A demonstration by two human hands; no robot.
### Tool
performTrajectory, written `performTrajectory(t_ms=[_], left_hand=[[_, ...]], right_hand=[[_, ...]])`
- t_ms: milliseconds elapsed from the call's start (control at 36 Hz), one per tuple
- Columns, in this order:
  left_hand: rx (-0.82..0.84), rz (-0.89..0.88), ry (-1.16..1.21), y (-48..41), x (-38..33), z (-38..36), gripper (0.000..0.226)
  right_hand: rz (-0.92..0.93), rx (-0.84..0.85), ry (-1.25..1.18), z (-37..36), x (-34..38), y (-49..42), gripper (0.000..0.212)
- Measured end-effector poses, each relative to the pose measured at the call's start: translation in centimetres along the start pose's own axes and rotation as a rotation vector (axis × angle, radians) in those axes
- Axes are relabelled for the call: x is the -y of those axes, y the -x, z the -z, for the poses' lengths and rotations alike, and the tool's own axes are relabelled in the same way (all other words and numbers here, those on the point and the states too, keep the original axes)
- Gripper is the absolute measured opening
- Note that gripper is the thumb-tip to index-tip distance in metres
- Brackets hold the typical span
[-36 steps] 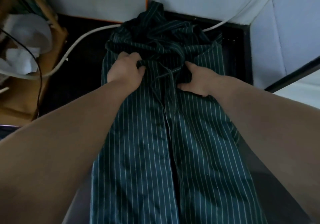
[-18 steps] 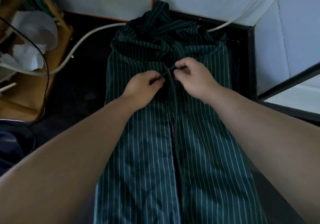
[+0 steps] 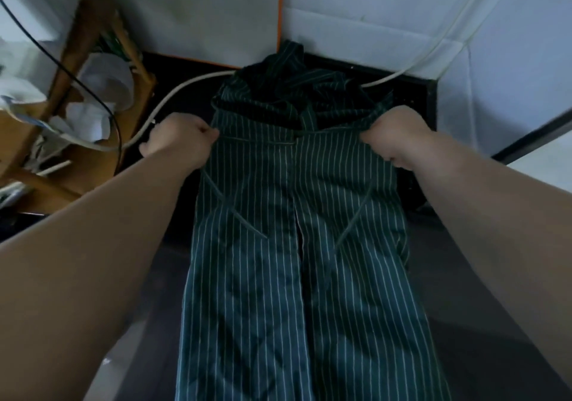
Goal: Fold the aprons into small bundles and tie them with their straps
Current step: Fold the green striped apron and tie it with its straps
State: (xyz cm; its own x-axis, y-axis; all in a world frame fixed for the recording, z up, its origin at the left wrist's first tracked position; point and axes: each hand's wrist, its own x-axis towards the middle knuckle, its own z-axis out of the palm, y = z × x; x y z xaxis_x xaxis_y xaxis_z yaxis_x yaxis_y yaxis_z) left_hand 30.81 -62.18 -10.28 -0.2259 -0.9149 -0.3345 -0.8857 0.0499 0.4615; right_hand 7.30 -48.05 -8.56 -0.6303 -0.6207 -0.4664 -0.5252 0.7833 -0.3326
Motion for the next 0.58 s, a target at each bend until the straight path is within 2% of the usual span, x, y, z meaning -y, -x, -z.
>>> performTrajectory(t_ms=[28, 83, 139, 194, 278, 333, 417, 500, 583], left_hand=[[-0.023, -0.009, -0.048, 0.1, 0.0, 0.2, 0.026], [-0.087, -0.046, -0.136, 0.3, -0.2, 0.5, 0.026], [-0.169, -0.073, -0.239, 0.0, -0.2, 0.4, 0.025], [-0.228, -0.071, -0.327, -0.2, 0.0, 0.2, 0.027], [-0.308, -0.094, -0.465, -0.3, 0.2, 0.4, 0.034], [-0.34, -0.124, -0.541, -0.2, 0.6, 0.5, 0.039], [-0.354, -0.106, -0.559, -0.5, 1.6, 0.6, 0.04], [-0.237, -0.046, -0.548, -0.5, 2.0, -0.1, 0.059], [-0.062, 0.001, -0.508, 0.7, 1.8, -1.5, 0.079]], right_hand=[[-0.044, -0.019, -0.044, 0.0, -0.3, -0.3, 0.017], [-0.102, -0.081, -0.146, 0.2, -0.4, -0.3, 0.019], [-0.06, -0.303, -0.149, 0.5, -0.8, 0.0, 0.013], [0.045, -0.421, -0.115, 0.2, -1.4, 0.6, 0.038], [0.086, -0.415, 0.027, -0.4, -2.5, 0.2, 0.058], [0.01, -0.329, 0.171, -1.0, -3.5, -0.3, 0.072], [-0.047, -0.185, 0.187, -1.7, -4.6, -0.4, 0.085], [-0.104, -0.137, 0.17, -2.3, -4.8, -0.1, 0.092], [-0.119, -0.2, 0.136, -3.0, -4.1, 0.8, 0.093]])
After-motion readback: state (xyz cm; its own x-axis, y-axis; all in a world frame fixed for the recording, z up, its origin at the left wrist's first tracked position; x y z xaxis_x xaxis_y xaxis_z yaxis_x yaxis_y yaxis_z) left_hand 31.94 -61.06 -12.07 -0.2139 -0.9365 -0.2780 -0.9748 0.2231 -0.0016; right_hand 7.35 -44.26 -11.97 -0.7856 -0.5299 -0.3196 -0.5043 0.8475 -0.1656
